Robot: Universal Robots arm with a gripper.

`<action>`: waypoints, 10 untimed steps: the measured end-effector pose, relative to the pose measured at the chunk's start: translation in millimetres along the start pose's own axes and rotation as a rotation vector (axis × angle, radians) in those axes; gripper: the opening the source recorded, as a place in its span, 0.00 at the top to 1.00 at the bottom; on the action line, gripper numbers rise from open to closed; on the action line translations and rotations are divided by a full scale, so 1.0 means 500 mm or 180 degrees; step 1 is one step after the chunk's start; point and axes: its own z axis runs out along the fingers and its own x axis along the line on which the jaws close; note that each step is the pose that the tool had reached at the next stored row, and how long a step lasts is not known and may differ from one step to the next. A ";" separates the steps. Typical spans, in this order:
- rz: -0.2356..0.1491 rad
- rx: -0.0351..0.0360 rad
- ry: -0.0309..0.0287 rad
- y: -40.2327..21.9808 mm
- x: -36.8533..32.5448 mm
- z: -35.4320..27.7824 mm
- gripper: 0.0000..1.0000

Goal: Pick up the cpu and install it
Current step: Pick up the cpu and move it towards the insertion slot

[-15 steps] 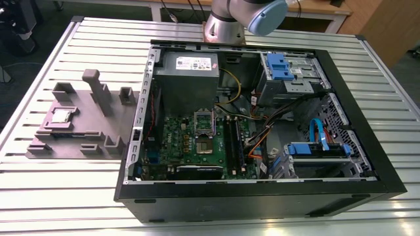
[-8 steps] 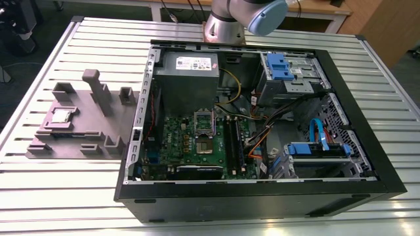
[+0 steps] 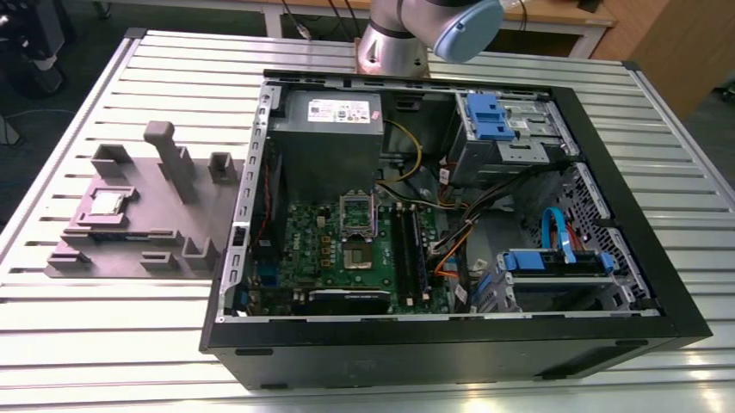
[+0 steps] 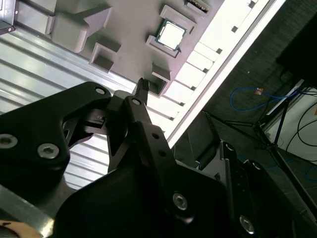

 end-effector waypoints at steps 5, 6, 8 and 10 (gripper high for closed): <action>0.0000 0.0000 0.0000 0.000 0.000 0.002 0.41; 0.0000 0.0000 0.0001 0.000 0.000 0.003 0.41; 0.0000 0.0000 0.0000 -0.003 -0.001 0.044 0.41; 0.0000 0.0000 0.0000 -0.003 -0.001 0.045 0.41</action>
